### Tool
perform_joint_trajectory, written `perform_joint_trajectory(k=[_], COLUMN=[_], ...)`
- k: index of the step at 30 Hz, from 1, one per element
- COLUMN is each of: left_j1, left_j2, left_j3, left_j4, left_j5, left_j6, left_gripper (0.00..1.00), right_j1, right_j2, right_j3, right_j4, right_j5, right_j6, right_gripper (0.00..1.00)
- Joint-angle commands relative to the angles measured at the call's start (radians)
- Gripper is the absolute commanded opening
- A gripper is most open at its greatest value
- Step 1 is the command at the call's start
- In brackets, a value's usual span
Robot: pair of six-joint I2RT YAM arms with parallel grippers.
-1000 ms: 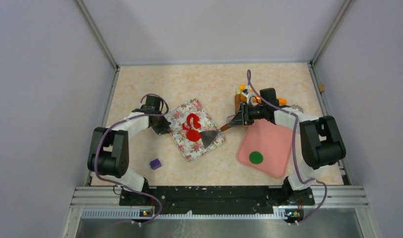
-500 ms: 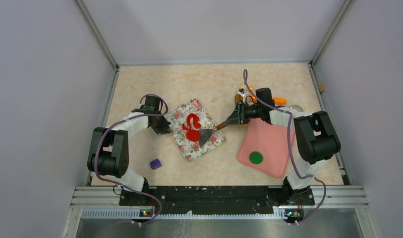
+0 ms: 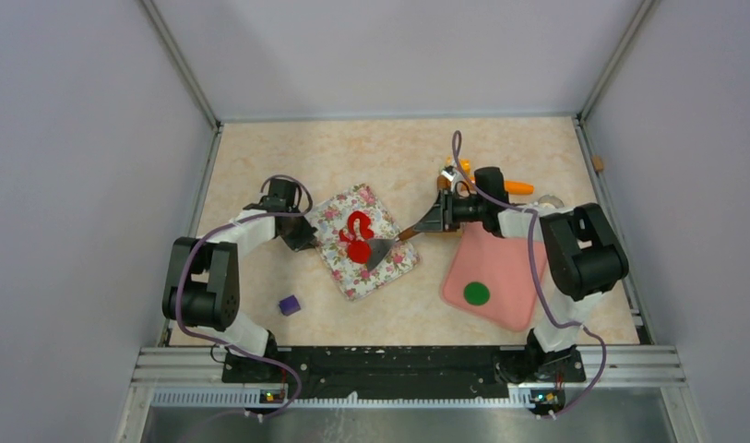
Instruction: Roll out the dumpling wrappers from the dough
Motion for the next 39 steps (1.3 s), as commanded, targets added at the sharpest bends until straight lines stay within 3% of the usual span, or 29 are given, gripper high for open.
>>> perform_joint_trajectory(k=[1, 5, 17, 19, 22, 24, 27, 31, 39], left_j1=[0.007, 0.025, 0.051, 0.058, 0.066, 0.072, 0.087, 0.097, 0.099], left_j2=[0.016, 0.025, 0.053, 0.055, 0.053, 0.049, 0.05, 0.053, -0.018], left_j3=[-0.03, -0.016, 0.074, 0.099, 0.148, 0.19, 0.251, 0.307, 0.304], left_j4=[0.018, 0.014, 0.019, 0.007, -0.02, -0.038, -0.061, -0.078, -0.064], left_j5=[0.03, 0.033, 0.137, 0.158, 0.202, 0.222, 0.273, 0.341, 0.31], left_j6=[0.034, 0.076, 0.273, 0.301, 0.349, 0.381, 0.43, 0.478, 0.489], left_gripper=[0.0, 0.0, 0.0, 0.0, 0.1, 0.25, 0.35, 0.38, 0.4], right_j1=[0.039, 0.035, 0.027, 0.027, 0.021, 0.012, -0.02, -0.097, -0.37], right_j2=[0.004, -0.011, 0.062, 0.064, 0.039, 0.016, -0.039, -0.146, -0.346], right_j3=[-0.013, -0.018, -0.136, -0.139, -0.135, -0.135, -0.132, -0.126, 0.019], right_j4=[0.13, 0.157, 0.785, 0.809, 0.794, 0.782, 0.707, 0.508, -0.236], right_j5=[-0.016, -0.064, -0.144, -0.138, -0.141, -0.147, -0.156, -0.193, -0.305], right_j6=[0.023, 0.046, 0.563, 0.581, 0.576, 0.582, 0.551, 0.449, 0.029], right_gripper=[0.0, 0.0, 0.0, 0.0, 0.0, 0.0, 0.0, 0.0, 0.0])
